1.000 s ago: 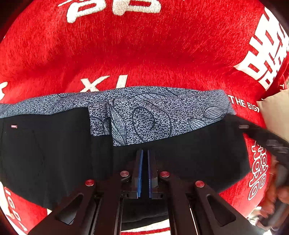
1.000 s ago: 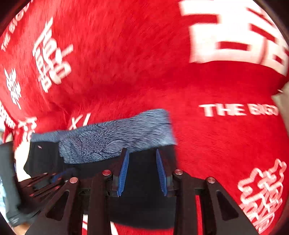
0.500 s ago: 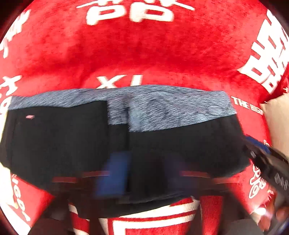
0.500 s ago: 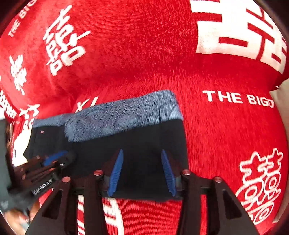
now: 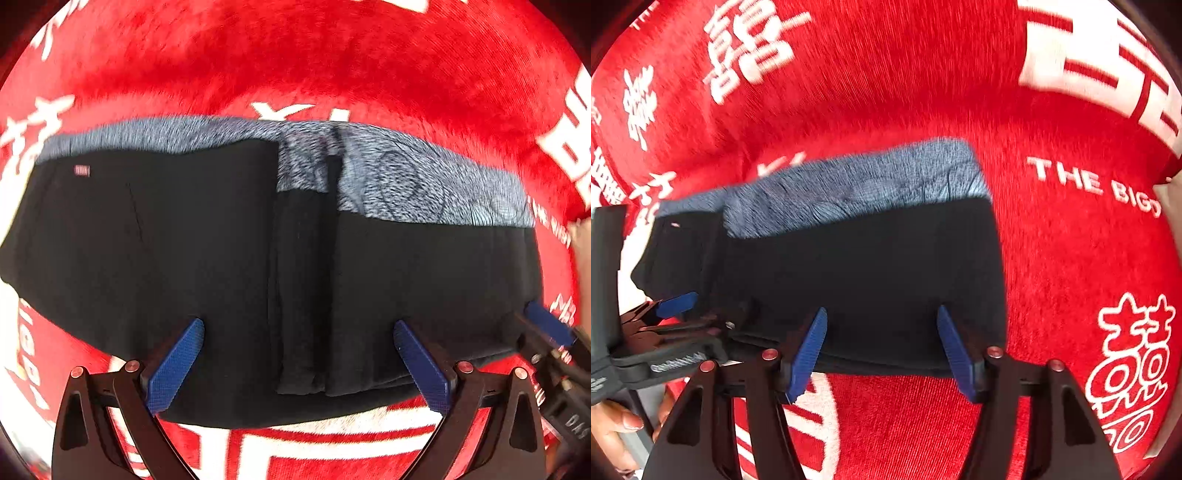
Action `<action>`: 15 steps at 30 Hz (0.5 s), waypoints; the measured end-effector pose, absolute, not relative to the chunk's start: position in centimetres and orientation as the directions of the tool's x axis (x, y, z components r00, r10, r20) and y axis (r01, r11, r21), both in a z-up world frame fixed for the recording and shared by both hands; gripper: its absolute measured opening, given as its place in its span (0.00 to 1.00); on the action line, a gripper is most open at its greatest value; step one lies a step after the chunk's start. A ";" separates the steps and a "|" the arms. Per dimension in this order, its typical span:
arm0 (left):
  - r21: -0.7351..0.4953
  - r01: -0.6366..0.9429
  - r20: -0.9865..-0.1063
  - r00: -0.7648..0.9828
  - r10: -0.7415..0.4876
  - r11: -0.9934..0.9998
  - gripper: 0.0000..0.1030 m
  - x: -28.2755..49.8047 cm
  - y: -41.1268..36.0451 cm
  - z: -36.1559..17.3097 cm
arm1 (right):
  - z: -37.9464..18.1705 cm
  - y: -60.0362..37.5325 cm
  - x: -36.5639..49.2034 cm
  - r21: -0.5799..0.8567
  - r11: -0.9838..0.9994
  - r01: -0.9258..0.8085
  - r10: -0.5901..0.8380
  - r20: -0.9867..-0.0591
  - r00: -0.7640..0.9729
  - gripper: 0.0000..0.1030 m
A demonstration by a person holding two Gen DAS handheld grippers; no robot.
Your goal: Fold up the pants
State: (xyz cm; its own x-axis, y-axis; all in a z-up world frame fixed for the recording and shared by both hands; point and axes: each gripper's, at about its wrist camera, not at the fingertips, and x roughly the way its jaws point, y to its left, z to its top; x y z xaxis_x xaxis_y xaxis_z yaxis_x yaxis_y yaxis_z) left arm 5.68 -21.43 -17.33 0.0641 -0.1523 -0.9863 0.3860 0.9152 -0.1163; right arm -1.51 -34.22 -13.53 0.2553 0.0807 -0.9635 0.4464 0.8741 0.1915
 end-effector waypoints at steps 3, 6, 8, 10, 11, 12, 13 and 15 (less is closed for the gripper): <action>-0.134 0.378 -0.984 0.061 -0.169 0.916 1.00 5.7 -21.1 -17.6 | -13.6 -33.7 -1.4 0.184 0.888 0.421 0.077 -0.963 0.257 0.70; -0.131 0.378 -0.981 0.085 -0.175 0.916 1.00 5.3 -20.7 -17.7 | -13.8 -33.5 -1.4 0.177 0.902 0.393 0.076 -0.963 0.259 0.71; -0.134 0.371 -0.980 0.089 -0.179 0.919 1.00 5.1 -20.5 -17.8 | -13.8 -33.5 -1.4 0.178 0.908 0.378 0.081 -0.962 0.259 0.72; -0.141 0.368 -0.978 0.091 -0.186 0.919 1.00 5.2 -20.3 -18.0 | -13.9 -33.6 -1.4 0.185 0.911 0.370 0.089 -0.961 0.262 0.72; -0.143 0.367 -0.978 0.092 -0.189 0.919 1.00 5.2 -20.2 -18.0 | -13.9 -33.6 -1.5 0.187 0.910 0.370 0.090 -0.960 0.265 0.73; -0.146 0.368 -0.977 0.094 -0.193 0.918 1.00 5.0 -20.1 -18.0 | -13.8 -33.7 -1.5 0.188 0.909 0.372 0.088 -0.959 0.268 0.73; -0.148 0.369 -0.976 0.093 -0.195 0.918 1.00 4.9 -20.1 -18.1 | -13.8 -33.6 -1.5 0.184 0.909 0.373 0.083 -0.960 0.269 0.73; -0.153 0.373 -0.976 0.088 -0.199 0.915 1.00 5.0 -19.9 -18.2 | -13.8 -33.3 -1.4 0.167 0.910 0.380 0.066 -0.962 0.263 0.73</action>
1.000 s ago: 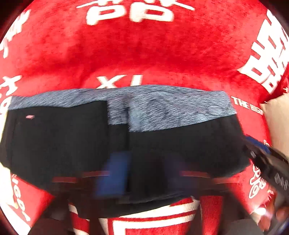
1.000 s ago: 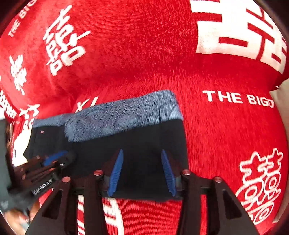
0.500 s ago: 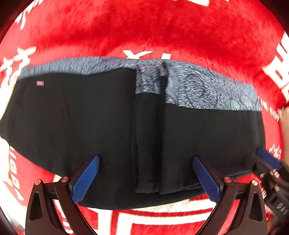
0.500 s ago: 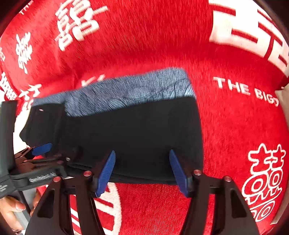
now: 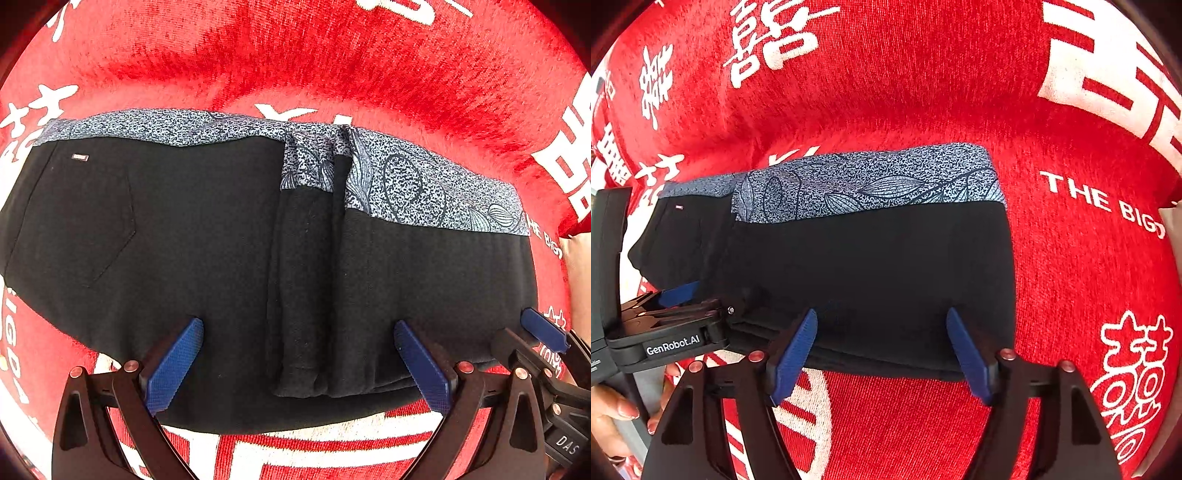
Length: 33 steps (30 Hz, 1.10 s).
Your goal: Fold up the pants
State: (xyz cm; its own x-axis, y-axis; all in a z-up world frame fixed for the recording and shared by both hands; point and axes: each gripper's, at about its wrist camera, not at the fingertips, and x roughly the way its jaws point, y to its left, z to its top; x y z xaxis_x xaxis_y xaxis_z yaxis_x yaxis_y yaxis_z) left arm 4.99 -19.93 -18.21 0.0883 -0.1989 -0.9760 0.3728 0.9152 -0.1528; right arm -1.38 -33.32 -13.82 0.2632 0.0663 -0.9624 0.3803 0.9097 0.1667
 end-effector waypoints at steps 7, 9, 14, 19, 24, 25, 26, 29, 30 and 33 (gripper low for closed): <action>-0.192 0.377 -0.972 0.055 -0.229 0.906 1.00 6.0 -19.2 -18.7 | -13.7 -33.6 -0.8 0.163 0.875 0.456 0.059 -0.970 0.235 0.74; -0.203 0.377 -0.970 0.051 -0.239 0.904 1.00 6.2 -18.9 -18.7 | -13.7 -33.5 -0.6 0.150 0.872 0.467 0.050 -0.975 0.218 0.74; -0.239 0.350 -0.962 0.039 -0.269 0.906 1.00 6.6 -16.6 -17.1 | -13.0 -32.7 0.1 0.103 0.870 0.481 0.021 -0.985 0.173 0.75; -0.256 0.292 -0.951 0.095 -0.294 0.922 1.00 6.6 -10.3 -14.5 | -11.3 -30.4 0.6 0.120 0.876 0.467 0.030 -0.980 0.196 0.69; -0.250 0.223 -0.952 0.119 -0.281 0.942 1.00 7.2 -4.0 -13.1 | -11.2 -26.7 2.9 0.149 0.909 0.390 0.071 -0.976 0.208 0.46; -0.251 0.206 -0.952 0.123 -0.279 0.946 1.00 7.4 -3.0 -13.0 | -11.4 -26.0 3.5 0.164 0.909 0.384 0.088 -0.974 0.207 0.46; -0.252 0.184 -0.952 0.129 -0.278 0.950 1.00 7.6 -1.9 -12.9 | -11.7 -25.6 3.9 0.175 0.905 0.387 0.101 -0.974 0.205 0.46; -0.254 0.115 -0.953 0.143 -0.269 0.960 1.00 8.5 0.8 -13.1 | -13.5 -24.9 4.7 0.202 0.887 0.416 0.144 -0.976 0.165 0.49; -0.251 0.092 -0.954 0.144 -0.263 0.964 1.00 9.0 1.7 -13.4 | -14.5 -24.6 4.8 0.192 0.885 0.424 0.148 -0.980 0.135 0.49; -0.246 0.055 -0.959 0.130 -0.251 0.968 1.00 9.9 2.7 -14.5 | -15.0 -24.3 4.8 0.173 0.887 0.428 0.118 -0.981 0.153 0.50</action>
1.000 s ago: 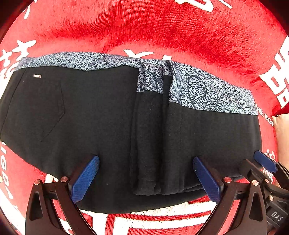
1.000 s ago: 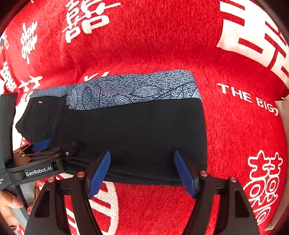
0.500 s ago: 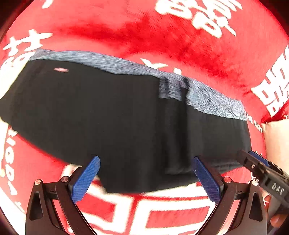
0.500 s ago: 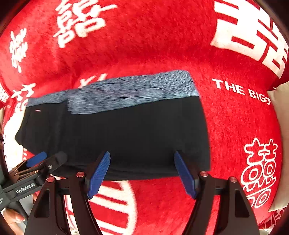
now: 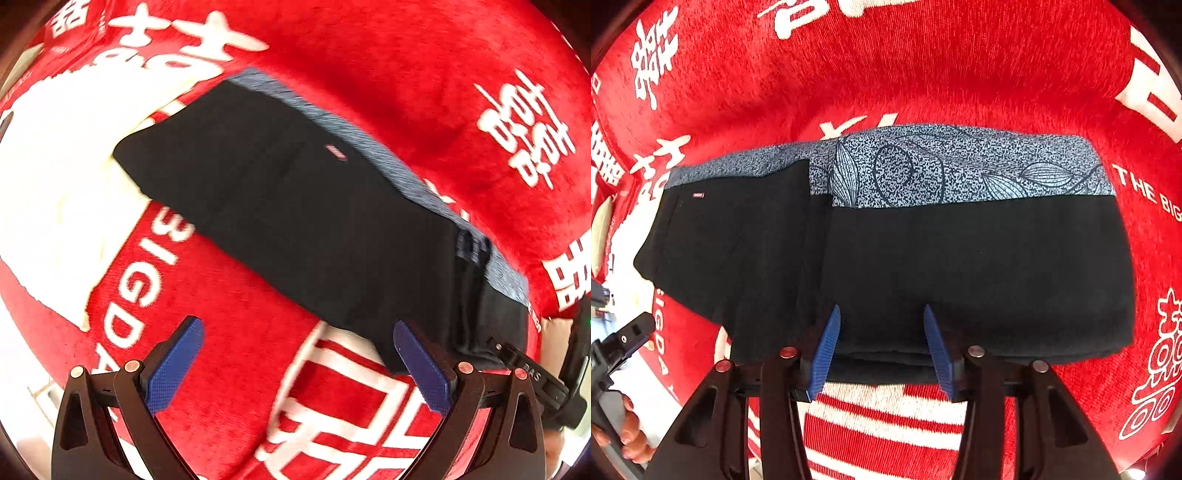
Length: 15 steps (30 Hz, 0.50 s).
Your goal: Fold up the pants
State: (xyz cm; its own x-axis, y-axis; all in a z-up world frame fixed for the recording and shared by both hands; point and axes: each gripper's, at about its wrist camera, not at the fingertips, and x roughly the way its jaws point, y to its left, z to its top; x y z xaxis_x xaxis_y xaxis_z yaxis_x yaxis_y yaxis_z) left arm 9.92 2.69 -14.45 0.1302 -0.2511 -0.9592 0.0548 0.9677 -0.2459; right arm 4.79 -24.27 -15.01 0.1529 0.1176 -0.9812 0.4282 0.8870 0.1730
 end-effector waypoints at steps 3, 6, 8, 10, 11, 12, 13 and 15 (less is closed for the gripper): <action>-0.247 0.040 -0.959 0.137 -0.250 0.968 1.00 10.5 3.4 -14.9 | -15.1 -23.9 5.1 0.156 0.895 0.419 0.102 -0.984 0.147 0.50; -0.260 0.018 -0.956 0.137 -0.260 0.965 1.00 11.0 3.9 -15.1 | -15.0 -23.9 5.1 0.153 0.892 0.425 0.100 -0.985 0.143 0.51; -0.267 0.010 -0.953 0.143 -0.266 0.964 1.00 11.4 4.2 -15.3 | -14.9 -23.9 5.1 0.145 0.892 0.427 0.095 -0.986 0.136 0.51; -0.275 0.003 -0.950 0.151 -0.273 0.961 1.00 11.8 4.5 -15.4 | -14.9 -23.7 5.2 0.136 0.891 0.434 0.087 -0.988 0.131 0.51; -0.280 -0.001 -0.949 0.155 -0.276 0.960 1.00 12.0 4.6 -15.4 | -14.9 -23.5 5.3 0.132 0.891 0.435 0.084 -0.988 0.129 0.51; -0.285 -0.004 -0.947 0.159 -0.280 0.959 1.00 12.3 4.8 -15.5 | -14.9 -23.4 5.5 0.124 0.893 0.432 0.075 -0.989 0.128 0.51; -0.288 -0.007 -0.945 0.164 -0.283 0.958 1.00 12.5 5.2 -15.4 | -14.9 -23.2 5.5 0.114 0.896 0.429 0.065 -0.990 0.128 0.51; -0.296 -0.019 -0.941 0.174 -0.289 0.955 1.00 12.9 5.7 -15.6 | -14.8 -22.5 5.6 0.079 0.909 0.410 0.027 -0.991 0.130 0.53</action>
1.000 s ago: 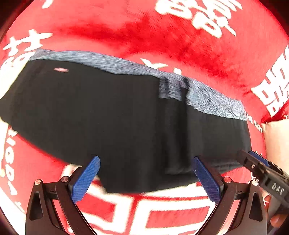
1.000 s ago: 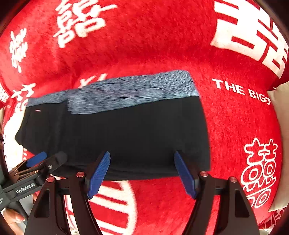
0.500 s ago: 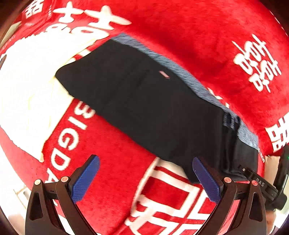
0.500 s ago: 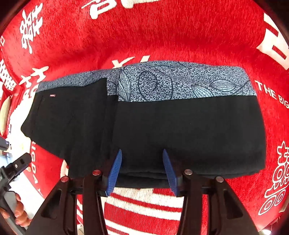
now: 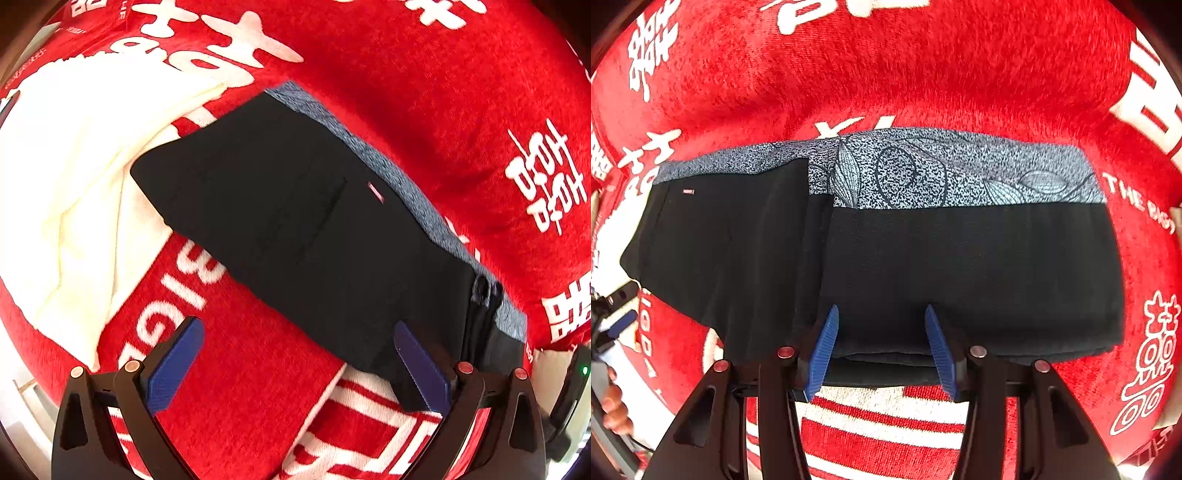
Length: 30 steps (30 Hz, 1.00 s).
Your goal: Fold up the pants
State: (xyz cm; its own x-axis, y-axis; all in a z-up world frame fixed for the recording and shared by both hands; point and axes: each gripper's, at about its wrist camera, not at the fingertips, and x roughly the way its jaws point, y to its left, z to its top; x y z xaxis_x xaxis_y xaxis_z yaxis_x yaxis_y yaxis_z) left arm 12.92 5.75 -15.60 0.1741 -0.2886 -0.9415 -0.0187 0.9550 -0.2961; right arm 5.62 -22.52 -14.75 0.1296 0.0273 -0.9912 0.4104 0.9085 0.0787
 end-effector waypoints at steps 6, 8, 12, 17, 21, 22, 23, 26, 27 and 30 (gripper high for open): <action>-0.411 -0.099 -0.900 0.205 -0.386 0.906 1.00 13.9 8.2 -16.5 | -14.3 -20.8 5.5 -0.046 0.940 0.337 -0.094 -0.987 0.129 0.54; -0.439 -0.113 -0.887 0.216 -0.409 0.891 1.00 14.0 8.9 -16.8 | -14.5 -21.3 5.5 -0.017 0.933 0.360 -0.068 -0.989 0.129 0.55; -0.494 -0.133 -0.861 0.215 -0.461 0.859 1.00 14.3 9.9 -17.3 | -14.6 -21.3 5.4 -0.012 0.938 0.347 -0.061 -0.989 0.131 0.55; -0.553 -0.129 -0.826 0.213 -0.522 0.823 1.00 14.8 9.6 -17.8 | -14.7 -21.0 5.2 -0.016 0.934 0.358 -0.069 -0.989 0.134 0.55; -0.594 -0.166 -0.799 0.235 -0.553 0.787 1.00 15.3 9.8 -18.8 | -14.7 -20.9 5.3 -0.023 0.934 0.358 -0.076 -0.988 0.134 0.55; -0.605 -0.169 -0.790 0.245 -0.562 0.778 1.00 15.4 9.9 -18.8 | -14.7 -20.9 5.2 -0.023 0.934 0.358 -0.076 -0.988 0.135 0.55; -0.615 -0.171 -0.783 0.253 -0.569 0.770 1.00 15.6 10.0 -18.8 | -14.7 -20.9 5.2 -0.022 0.934 0.357 -0.076 -0.988 0.136 0.55; -0.638 -0.175 -0.763 0.269 -0.587 0.750 1.00 16.1 10.0 -18.9 | -14.7 -20.9 5.2 -0.023 0.934 0.358 -0.079 -0.987 0.143 0.55; -0.643 -0.176 -0.759 0.274 -0.590 0.745 1.00 16.3 9.9 -19.0 | -14.7 -20.9 5.1 -0.023 0.933 0.360 -0.080 -0.986 0.145 0.55; -0.672 -0.189 -0.734 0.298 -0.611 0.716 1.00 16.5 9.8 -18.6 | -14.7 -20.9 5.1 -0.022 0.931 0.365 -0.082 -0.985 0.149 0.55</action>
